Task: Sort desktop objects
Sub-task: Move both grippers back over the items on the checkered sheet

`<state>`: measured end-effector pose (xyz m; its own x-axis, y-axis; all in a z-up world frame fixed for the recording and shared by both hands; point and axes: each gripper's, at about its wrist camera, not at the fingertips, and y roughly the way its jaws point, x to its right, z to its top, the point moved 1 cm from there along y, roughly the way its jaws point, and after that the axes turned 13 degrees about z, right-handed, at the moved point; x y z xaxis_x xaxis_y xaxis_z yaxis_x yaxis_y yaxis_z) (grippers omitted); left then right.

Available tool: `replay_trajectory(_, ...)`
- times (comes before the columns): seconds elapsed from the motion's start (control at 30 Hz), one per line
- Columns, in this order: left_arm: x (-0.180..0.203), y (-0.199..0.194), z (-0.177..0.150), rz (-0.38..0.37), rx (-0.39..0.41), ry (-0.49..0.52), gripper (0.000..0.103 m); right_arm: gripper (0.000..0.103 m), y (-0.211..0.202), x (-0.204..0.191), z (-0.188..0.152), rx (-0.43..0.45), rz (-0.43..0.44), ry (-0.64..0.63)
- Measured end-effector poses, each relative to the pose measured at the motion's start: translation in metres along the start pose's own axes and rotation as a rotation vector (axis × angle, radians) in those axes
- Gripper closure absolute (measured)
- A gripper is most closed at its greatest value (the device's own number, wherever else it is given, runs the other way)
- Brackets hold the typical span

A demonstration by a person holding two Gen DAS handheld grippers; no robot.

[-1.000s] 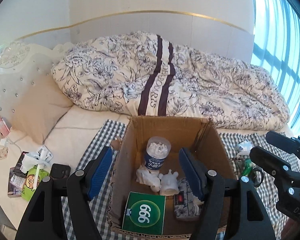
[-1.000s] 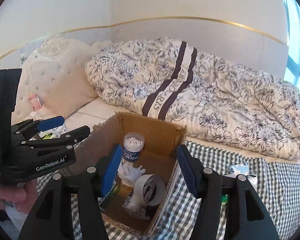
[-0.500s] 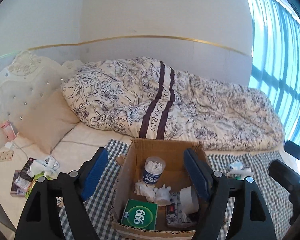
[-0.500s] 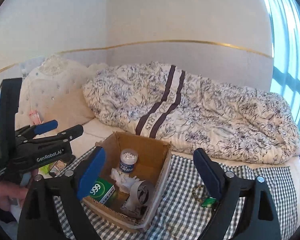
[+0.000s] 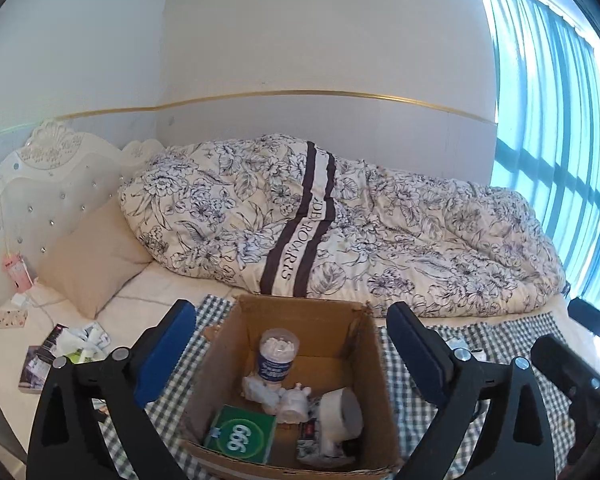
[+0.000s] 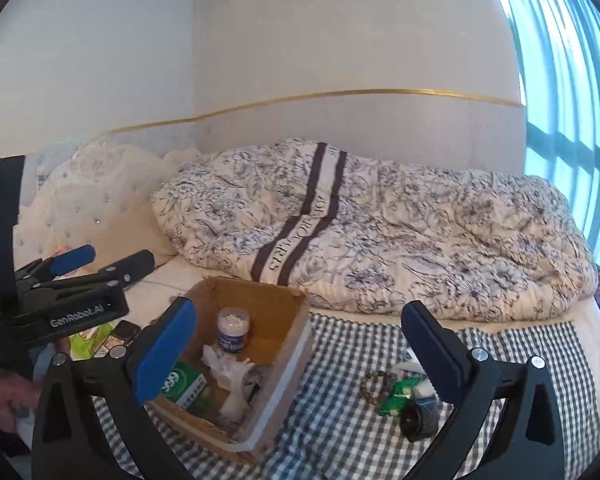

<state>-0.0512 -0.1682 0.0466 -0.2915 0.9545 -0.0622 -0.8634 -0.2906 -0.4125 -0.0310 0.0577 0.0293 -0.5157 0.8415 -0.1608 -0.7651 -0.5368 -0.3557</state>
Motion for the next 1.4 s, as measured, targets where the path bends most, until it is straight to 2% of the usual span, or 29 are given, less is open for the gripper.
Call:
replay_trajectory(0.33,0.043,-0.009,0.001,-0.027,0.024,0.013,0.000,0.000,-0.018,0.037,-0.009,-0.018,-0.057,0.004)
replay_trajectory(0.43,0.058,-0.010,-0.002,-0.047,0.014,0.043,0.000,0.000,-0.016,0.045,-0.012,-0.047,-0.075,-0.013)
replay_trajectory(0.7,0.093,-0.012,-0.010,-0.113,0.023,0.096,0.000,0.000,-0.020,0.070,-0.021,-0.056,-0.076,0.026)
replay_trajectory(0.9,0.123,-0.009,-0.020,-0.132,0.013,0.149,0.000,0.000,-0.023,0.092,-0.027,-0.077,-0.110,0.037)
replay_trajectory(1.4,0.156,0.000,-0.032,-0.233,0.009,0.133,0.000,0.000,-0.023,0.150,-0.039,-0.104,-0.169,0.095)
